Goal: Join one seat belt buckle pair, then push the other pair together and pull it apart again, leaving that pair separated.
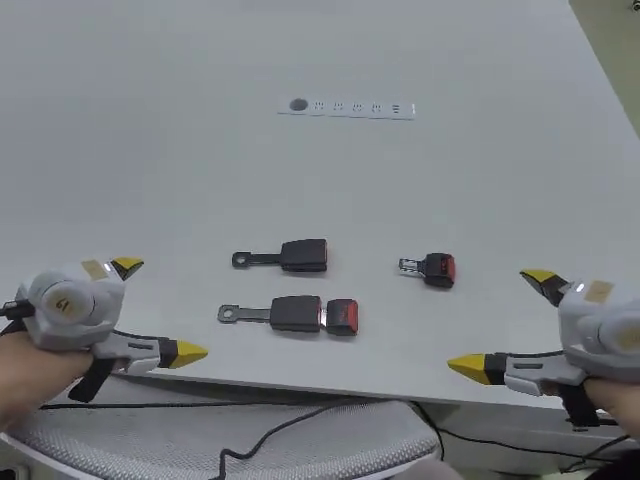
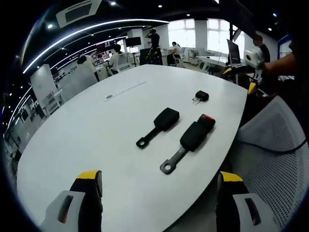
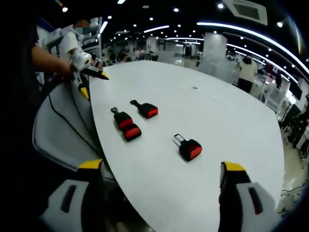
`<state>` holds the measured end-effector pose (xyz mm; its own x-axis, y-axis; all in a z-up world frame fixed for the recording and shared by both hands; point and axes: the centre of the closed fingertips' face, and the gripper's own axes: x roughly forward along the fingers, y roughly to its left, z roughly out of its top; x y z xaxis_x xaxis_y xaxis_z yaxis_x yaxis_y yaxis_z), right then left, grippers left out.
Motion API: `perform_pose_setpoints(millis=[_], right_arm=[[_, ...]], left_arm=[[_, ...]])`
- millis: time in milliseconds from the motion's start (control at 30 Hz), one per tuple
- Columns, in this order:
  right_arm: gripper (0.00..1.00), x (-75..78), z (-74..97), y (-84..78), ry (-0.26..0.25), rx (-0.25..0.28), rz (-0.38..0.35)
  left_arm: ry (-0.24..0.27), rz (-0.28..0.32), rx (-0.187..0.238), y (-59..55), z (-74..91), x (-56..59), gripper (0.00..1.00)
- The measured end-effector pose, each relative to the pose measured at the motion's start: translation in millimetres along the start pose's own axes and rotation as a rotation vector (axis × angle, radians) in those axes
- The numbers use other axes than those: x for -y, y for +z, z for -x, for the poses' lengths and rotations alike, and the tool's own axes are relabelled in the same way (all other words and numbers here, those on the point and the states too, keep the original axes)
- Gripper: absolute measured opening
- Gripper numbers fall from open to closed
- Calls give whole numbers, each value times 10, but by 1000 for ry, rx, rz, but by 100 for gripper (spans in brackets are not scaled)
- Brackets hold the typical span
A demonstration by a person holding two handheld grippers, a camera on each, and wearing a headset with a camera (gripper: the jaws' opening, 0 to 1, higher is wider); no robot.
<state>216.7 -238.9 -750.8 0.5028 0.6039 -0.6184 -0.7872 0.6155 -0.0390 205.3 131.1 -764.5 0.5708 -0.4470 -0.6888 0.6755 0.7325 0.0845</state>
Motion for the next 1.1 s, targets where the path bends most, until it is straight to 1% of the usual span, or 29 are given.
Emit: perform_pose_setpoints(millis=[100, 233, 300, 400, 533, 667, 800, 933, 1100], right_arm=[[100, 44, -6, -14, -6, -3, -4], [100, 81, 7, -24, -13, 1, -17], [100, 118, 18, -5, -22, 14, -26], [100, 125, 24, 29, -28, 30, -50], [100, 111, 6, 27, -25, 25, -41], [100, 114, -17, 46, -23, 28, -45], [100, 118, -30, 66, -22, 27, -46], [100, 129, -43, 85, -21, 29, -51], [100, 161, -57, 144, -19, 38, -64]], left_arm=[[1, -11, 6, 6, -1, -9, 100], [10, 4, 26, 22, 14, -49, 100], [8, 4, 28, 22, 6, -54, 100], [8, 3, 22, 10, -8, -62, 100], [10, 3, 18, -4, -18, -79, 100], [4, -3, 12, 0, -16, -53, 100], [7, 3, 8, -19, -19, -81, 100], [11, 5, 9, -8, -19, -91, 100], [8, 8, 0, -31, -36, -115, 100]])
